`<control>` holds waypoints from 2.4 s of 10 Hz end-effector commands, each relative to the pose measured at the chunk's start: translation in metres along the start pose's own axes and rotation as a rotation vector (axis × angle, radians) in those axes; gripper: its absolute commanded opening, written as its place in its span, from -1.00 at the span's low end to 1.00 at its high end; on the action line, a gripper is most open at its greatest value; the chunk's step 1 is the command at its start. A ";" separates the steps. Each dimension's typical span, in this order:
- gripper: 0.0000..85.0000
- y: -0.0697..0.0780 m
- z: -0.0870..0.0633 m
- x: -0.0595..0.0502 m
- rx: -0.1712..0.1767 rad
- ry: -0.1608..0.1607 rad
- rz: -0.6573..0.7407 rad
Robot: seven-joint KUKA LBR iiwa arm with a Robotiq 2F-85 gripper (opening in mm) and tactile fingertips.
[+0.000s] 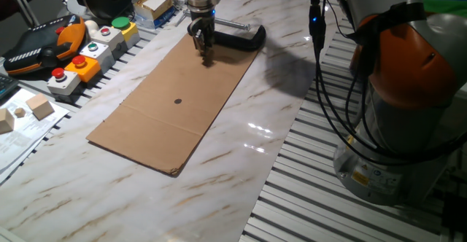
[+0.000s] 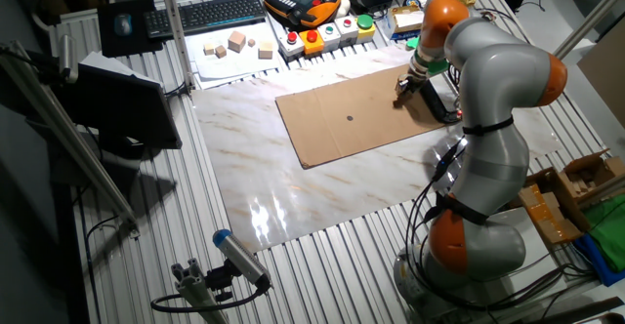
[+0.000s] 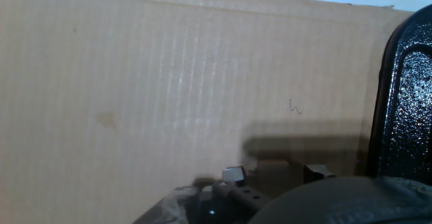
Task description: Hold a small block with the gripper and sweep it from left to right on the table
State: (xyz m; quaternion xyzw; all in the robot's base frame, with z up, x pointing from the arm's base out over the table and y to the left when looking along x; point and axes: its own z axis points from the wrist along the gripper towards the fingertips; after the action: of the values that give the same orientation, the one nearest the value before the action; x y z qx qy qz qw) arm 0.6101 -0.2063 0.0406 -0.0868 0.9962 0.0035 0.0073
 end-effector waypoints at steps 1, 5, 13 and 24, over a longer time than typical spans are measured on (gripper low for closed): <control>0.07 0.000 0.000 0.000 0.004 0.000 -0.002; -0.29 0.000 0.000 0.000 0.010 0.001 -0.008; -0.98 0.001 0.000 0.000 0.011 -0.005 0.046; -0.98 0.007 0.002 -0.002 -0.003 -0.005 0.049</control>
State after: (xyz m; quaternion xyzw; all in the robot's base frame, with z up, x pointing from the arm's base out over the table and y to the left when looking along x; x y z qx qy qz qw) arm 0.6107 -0.1990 0.0386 -0.0623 0.9980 0.0055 0.0099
